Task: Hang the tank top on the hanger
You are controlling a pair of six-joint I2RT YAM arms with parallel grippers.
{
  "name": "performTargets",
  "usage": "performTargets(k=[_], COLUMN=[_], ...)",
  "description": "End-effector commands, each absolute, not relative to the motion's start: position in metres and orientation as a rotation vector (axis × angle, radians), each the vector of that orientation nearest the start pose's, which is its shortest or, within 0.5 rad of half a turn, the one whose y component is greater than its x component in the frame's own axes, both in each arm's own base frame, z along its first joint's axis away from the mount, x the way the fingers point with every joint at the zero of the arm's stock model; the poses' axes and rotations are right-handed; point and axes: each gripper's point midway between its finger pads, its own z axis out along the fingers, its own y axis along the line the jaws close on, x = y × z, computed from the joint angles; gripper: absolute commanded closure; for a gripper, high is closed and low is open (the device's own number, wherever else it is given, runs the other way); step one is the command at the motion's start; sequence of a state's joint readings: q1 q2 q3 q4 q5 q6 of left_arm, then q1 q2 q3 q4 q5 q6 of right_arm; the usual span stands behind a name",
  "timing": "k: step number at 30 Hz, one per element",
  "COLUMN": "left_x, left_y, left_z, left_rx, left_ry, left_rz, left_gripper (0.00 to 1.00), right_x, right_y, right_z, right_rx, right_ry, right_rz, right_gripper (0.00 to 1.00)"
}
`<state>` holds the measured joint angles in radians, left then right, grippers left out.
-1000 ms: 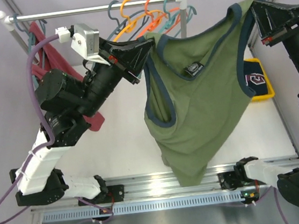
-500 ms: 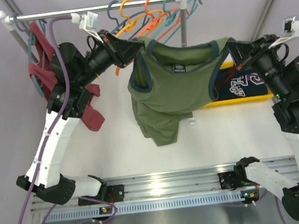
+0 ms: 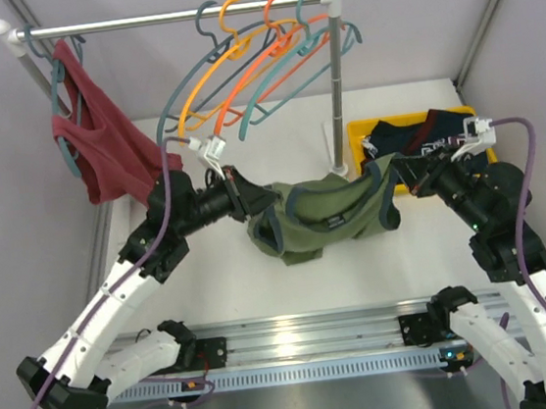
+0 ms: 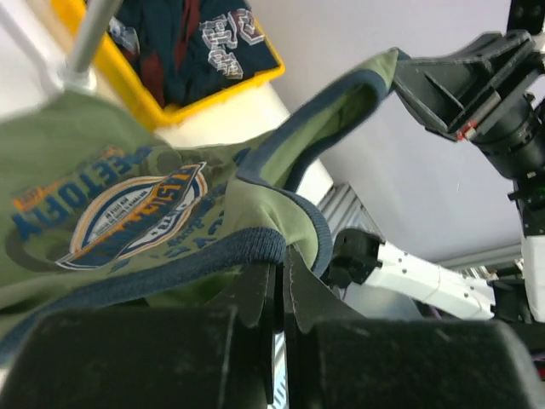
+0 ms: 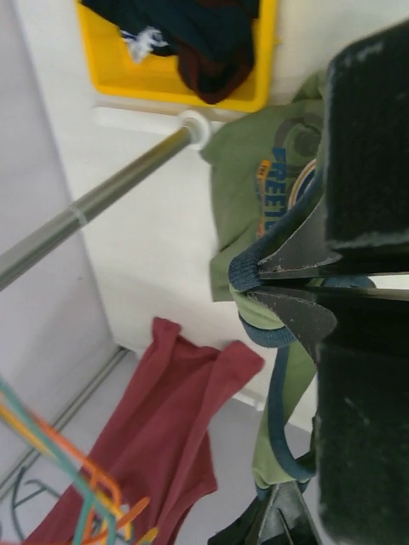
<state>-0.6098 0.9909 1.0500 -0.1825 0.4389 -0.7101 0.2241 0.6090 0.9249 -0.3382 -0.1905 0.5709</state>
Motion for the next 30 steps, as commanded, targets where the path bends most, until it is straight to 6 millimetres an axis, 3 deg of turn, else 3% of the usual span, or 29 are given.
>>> performTargets(k=[1,2,3,4,5,7,8,9,10,11,13,14,21,25,30], left_x=[0.209,0.206,0.197,0.195,0.194,0.194,0.197,0.2,0.202,0.211,0.219,0.226,0.256,0.258,0.245], left_y=[-0.272,-0.274,-0.28,-0.281,-0.282,-0.28,-0.279,-0.277,-0.274,-0.271,-0.27,-0.269,-0.252,-0.259,-0.265], left_z=[0.318,0.305,0.293,0.268,0.255,0.218,0.203,0.193,0.167,0.165,0.148,0.15,0.133,0.134,0.128], left_rx=[0.143,0.12,0.106,0.08,0.047,-0.03,-0.067,-0.093,-0.118,-0.143,-0.148,-0.158,-0.214,-0.157,-0.098], left_ry=[1.851,1.868,1.893,1.918,1.935,1.985,2.003,2.002,2.049,2.025,2.063,2.048,2.079,2.106,2.174], left_rz=[-1.317,-1.314,-1.338,-1.328,-1.314,-1.317,-1.298,-1.287,-1.236,-1.208,-1.167,-1.169,-1.136,-1.169,-1.213], left_gripper=[1.0,1.0,1.0,1.0,1.0,1.0,1.0,1.0,1.0,1.0,1.0,1.0,1.0,1.0,0.81], right_x=[0.239,0.24,0.24,0.239,0.239,0.237,0.236,0.234,0.234,0.232,0.231,0.229,0.215,0.208,0.205], right_y=[0.124,0.127,0.13,0.134,0.138,0.144,0.147,0.151,0.153,0.155,0.158,0.159,0.169,0.171,0.169], right_z=[0.333,0.307,0.298,0.287,0.261,0.24,0.218,0.208,0.202,0.184,0.172,0.16,0.129,0.122,0.113], right_rx=[0.169,0.186,0.194,0.221,0.241,0.268,0.285,0.282,0.289,0.298,0.288,0.289,0.186,0.142,0.145], right_ry=[1.674,1.728,1.738,1.763,1.821,1.868,1.917,1.94,1.946,1.987,2.011,2.04,2.109,2.127,2.147], right_rz=[0.876,0.897,0.916,0.954,0.973,1.011,1.012,1.023,1.034,1.03,1.033,1.026,1.039,1.024,1.007], right_gripper=[1.0,1.0,1.0,1.0,1.0,1.0,1.0,1.0,1.0,1.0,1.0,1.0,1.0,1.0,1.0])
